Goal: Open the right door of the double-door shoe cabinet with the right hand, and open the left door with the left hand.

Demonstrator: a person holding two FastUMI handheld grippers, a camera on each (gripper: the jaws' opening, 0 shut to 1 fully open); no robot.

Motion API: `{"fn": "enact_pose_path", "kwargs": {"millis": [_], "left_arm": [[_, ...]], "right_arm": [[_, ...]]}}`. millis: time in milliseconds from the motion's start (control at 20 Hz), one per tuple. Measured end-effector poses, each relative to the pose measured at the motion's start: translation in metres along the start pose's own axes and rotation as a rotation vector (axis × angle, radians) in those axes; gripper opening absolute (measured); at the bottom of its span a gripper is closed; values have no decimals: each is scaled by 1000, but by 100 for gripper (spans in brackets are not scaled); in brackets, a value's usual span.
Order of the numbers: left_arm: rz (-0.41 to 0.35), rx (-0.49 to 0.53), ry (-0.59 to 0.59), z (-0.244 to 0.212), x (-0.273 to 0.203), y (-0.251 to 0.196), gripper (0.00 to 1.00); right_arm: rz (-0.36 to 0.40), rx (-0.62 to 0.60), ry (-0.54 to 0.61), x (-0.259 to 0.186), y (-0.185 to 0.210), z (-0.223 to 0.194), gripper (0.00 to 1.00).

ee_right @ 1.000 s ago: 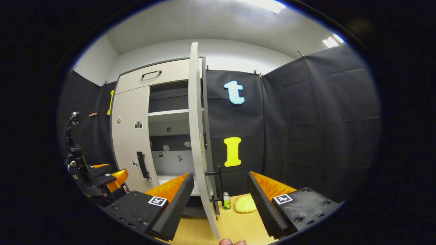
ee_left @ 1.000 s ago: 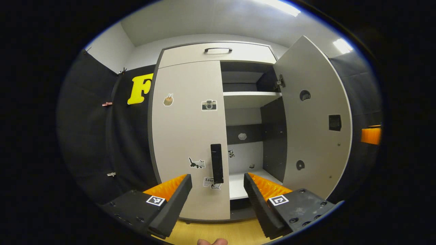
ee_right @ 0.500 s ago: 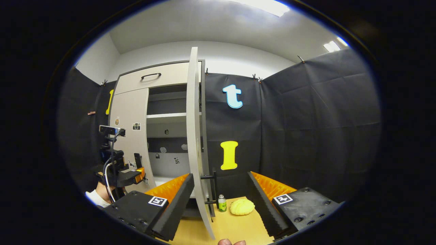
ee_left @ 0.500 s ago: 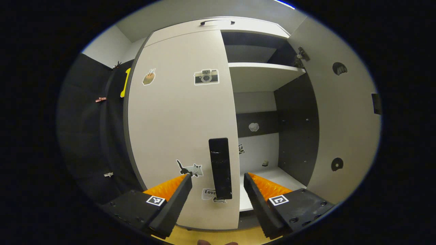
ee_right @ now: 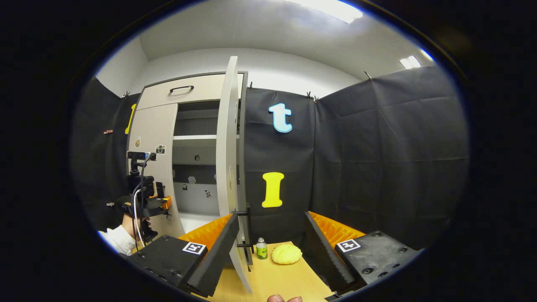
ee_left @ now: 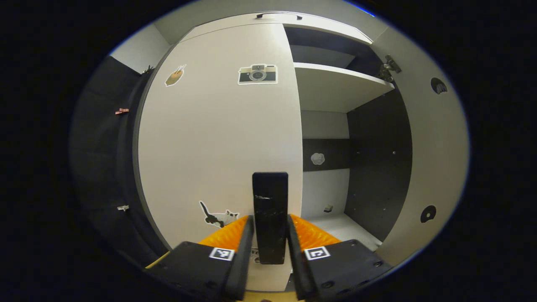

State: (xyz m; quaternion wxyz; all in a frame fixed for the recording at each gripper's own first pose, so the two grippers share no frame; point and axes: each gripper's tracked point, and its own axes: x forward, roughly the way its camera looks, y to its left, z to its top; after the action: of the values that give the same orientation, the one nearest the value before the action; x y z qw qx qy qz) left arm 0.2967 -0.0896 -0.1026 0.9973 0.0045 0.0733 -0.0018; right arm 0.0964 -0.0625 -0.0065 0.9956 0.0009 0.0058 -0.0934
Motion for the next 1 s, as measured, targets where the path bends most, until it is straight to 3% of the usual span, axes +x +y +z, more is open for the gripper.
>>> {"fn": "enact_pose_path", "kwargs": {"millis": [50, 200, 350, 750, 1000], "left_arm": [[9, 11, 9, -2, -2, 1, 36], [6, 30, -1, -6, -3, 0, 33], [-40, -37, 2, -5, -20, 3, 21], [-84, -34, 50, -8, -117, 48, 19], [-61, -32, 61, -11, -149, 80, 18]], "right_arm": [[0, -2, 2, -2, 0, -1, 97], [9, 1, 2, -9, 2, 0, 97], [19, -15, -12, -13, 3, 4, 97], [77, 4, -30, -35, 31, 9, 97], [116, 21, -28, -44, 52, 6, 97]]}}
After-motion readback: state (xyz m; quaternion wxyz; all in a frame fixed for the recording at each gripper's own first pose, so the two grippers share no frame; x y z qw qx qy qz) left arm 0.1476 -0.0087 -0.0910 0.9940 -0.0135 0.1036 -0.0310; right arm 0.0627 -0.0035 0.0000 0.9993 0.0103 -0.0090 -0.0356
